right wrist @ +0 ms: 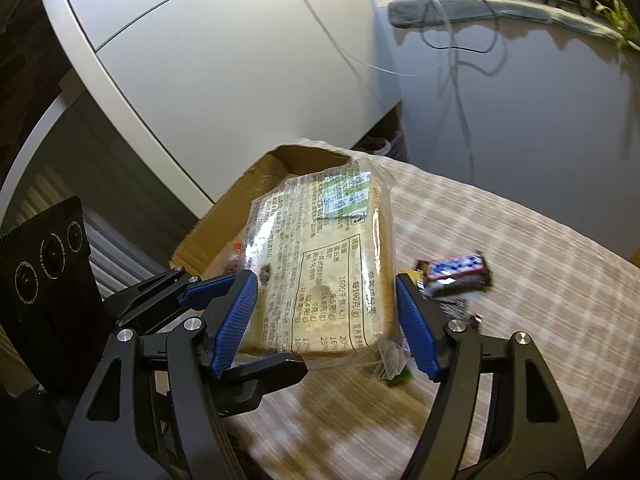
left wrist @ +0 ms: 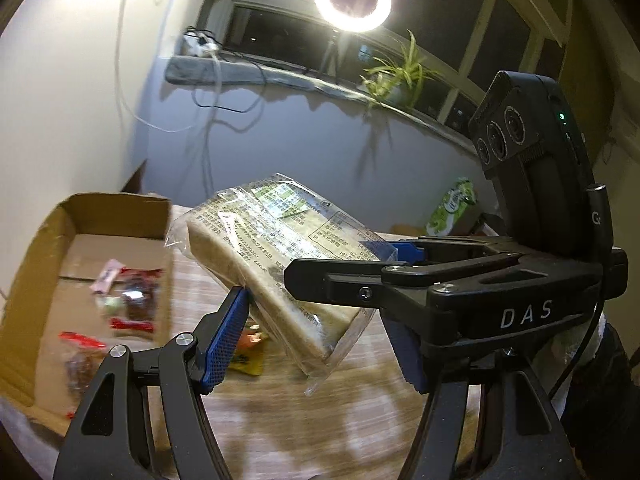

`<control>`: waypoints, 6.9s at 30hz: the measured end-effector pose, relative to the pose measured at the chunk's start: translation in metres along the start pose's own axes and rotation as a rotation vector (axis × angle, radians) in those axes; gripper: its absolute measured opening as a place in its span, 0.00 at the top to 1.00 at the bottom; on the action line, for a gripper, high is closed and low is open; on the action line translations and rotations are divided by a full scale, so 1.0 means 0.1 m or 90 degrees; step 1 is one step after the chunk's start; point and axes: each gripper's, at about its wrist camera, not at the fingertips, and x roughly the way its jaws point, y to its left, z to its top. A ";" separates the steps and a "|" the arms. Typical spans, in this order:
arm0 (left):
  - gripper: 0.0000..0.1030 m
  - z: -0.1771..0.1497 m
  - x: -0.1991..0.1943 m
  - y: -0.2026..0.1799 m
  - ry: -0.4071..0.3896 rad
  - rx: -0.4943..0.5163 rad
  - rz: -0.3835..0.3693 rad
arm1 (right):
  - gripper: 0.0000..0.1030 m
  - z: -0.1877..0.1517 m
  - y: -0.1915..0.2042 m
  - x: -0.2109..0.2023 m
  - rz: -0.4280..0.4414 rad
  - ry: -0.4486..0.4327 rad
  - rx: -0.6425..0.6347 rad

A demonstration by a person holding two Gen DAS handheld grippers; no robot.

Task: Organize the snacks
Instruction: 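Lift the bread loaf with both tools and carry it over the box, then lower the bread loaf into the box and open both tools, then withdraw both tools from the box toward the remaining chocolate bars, then grasp the green candy packet with left tool while right tool grasps a chocolate bar, then carry both held candies over the box and open both tools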

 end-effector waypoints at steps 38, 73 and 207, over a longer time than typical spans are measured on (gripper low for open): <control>0.36 0.03 -0.35 1.45 -0.025 -0.092 0.088 | 0.30 0.60 0.78 1.37 0.045 0.061 -0.070; 0.36 -0.05 -0.38 0.99 -0.022 -0.059 0.062 | 0.20 0.34 0.11 0.40 -0.061 -0.062 -0.006; 0.96 -0.24 -0.59 1.33 -0.042 -0.079 0.149 | 0.71 0.55 0.44 0.99 -0.028 0.020 -0.167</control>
